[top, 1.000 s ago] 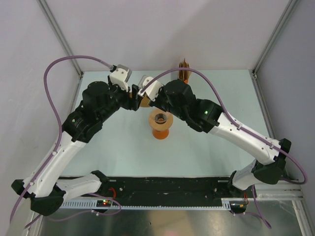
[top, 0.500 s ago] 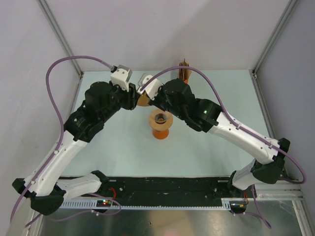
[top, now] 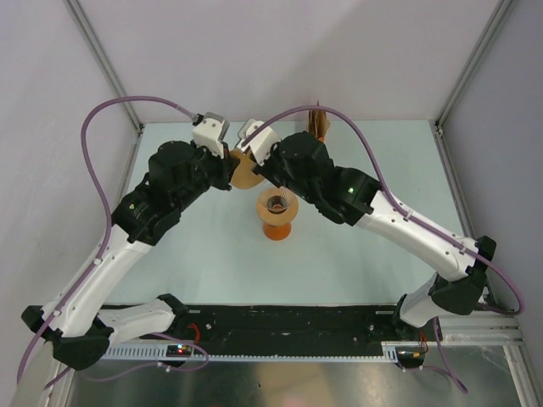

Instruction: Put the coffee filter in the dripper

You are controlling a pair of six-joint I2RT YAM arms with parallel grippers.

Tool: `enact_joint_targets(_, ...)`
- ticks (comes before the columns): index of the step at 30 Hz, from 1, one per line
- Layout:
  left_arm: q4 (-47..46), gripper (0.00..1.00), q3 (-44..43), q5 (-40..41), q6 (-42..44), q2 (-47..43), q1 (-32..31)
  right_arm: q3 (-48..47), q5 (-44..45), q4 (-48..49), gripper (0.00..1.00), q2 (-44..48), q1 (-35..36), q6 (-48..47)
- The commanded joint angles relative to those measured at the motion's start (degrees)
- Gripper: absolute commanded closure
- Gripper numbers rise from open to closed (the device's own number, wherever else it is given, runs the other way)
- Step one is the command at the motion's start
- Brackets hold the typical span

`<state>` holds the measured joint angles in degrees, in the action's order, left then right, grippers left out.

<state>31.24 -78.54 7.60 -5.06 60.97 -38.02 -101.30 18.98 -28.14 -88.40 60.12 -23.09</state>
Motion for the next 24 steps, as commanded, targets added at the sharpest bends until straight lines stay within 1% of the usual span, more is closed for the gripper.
enact_joint_targets(1,-1.08,0.98,-3.03,2.21,-1.58,0.52,-0.34,-3.45,-3.96,0.9,0.92,0.82,-0.64,5.09)
enact_joint_targets(4,-1.16,1.0,-4.11,3.08,-2.38,0.71,-0.03,-3.14,-5.06,0.5,0.72,1.6,-1.85,6.46)
enact_joint_targets(6,-1.16,1.0,-4.72,3.01,-3.24,0.92,0.34,-2.51,-5.04,0.69,0.62,2.26,-2.59,7.05)
enact_joint_targets(8,-1.11,1.0,-5.2,2.61,-4.18,1.11,0.76,-1.56,-4.73,1.08,0.55,2.86,-3.07,7.52)
enact_joint_targets(11,-1.13,1.0,-5.76,1.43,-6.03,1.52,1.39,-0.03,-3.84,2.87,0.5,3.3,-3.42,8.16)
enact_joint_targets(16,-1.1,1.0,-6.37,-0.4,-8.16,2.32,1.54,-0.3,-1.59,6.53,0.53,2.32,-3.6,9.39)
enact_joint_targets(20,-1.12,1.0,-6.3,-0.73,-8.81,2.52,1.58,-1.73,-0.03,7.81,0.64,0.88,-3.59,10.1)
enact_joint_targets(24,-1.15,1.0,-5.98,-0.42,-9.13,2.64,1.58,-3.22,0.18,7.87,0.82,-0.38,-3.31,10.24)
